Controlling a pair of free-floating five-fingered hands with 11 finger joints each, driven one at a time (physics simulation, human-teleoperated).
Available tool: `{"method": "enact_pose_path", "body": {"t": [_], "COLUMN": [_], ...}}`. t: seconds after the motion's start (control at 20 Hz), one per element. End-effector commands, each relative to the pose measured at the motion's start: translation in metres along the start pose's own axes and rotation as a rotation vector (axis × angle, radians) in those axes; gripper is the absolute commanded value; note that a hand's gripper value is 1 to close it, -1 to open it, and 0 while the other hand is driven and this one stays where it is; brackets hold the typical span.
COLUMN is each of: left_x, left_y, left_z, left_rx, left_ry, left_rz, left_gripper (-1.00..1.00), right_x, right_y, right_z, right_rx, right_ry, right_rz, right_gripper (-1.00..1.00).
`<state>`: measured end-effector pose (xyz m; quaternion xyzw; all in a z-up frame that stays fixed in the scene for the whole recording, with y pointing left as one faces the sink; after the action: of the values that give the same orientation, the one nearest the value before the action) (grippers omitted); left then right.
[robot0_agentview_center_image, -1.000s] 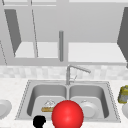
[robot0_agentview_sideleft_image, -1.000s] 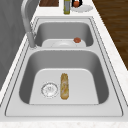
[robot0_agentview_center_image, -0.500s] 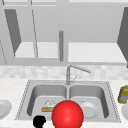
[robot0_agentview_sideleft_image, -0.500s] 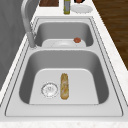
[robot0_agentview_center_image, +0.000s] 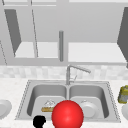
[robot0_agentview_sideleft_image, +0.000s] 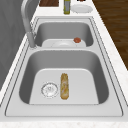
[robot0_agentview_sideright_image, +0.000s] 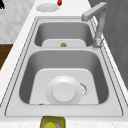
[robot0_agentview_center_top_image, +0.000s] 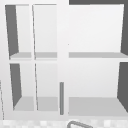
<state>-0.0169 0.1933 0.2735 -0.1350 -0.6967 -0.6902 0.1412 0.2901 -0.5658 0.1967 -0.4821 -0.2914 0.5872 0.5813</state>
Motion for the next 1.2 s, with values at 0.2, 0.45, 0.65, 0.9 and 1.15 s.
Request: {"method": "enact_pose_path", "body": {"t": [0.2,0.45,0.65,0.9,1.15], "left_x": [0.000,0.000,0.000,0.000,0.000], "left_y": [0.000,0.000,0.000,0.000,0.000], "left_z": [0.000,0.000,0.000,0.000,0.000], "left_rx": [0.000,0.000,0.000,0.000,0.000], "left_ry": [0.000,0.000,0.000,0.000,0.000], "left_rz": [0.000,0.000,0.000,0.000,0.000], "left_gripper": [0.00,0.00,0.00,0.00,0.00], "right_x": [0.055,0.093,0.124,0.163,0.203], "right_y": [-0.030,-0.043,-0.048,-0.054,-0.058], "right_z": [0.025,0.037,0.044,0.052,0.058], "right_rx": [-0.004,-0.003,-0.001,-0.002,-0.001], "right_ry": [0.001,0.002,0.002,0.003,0.002], "right_rz": [-0.001,0.000,0.001,0.001,-0.001], "right_gripper": [1.00,1.00,1.00,1.00,1.00]}}
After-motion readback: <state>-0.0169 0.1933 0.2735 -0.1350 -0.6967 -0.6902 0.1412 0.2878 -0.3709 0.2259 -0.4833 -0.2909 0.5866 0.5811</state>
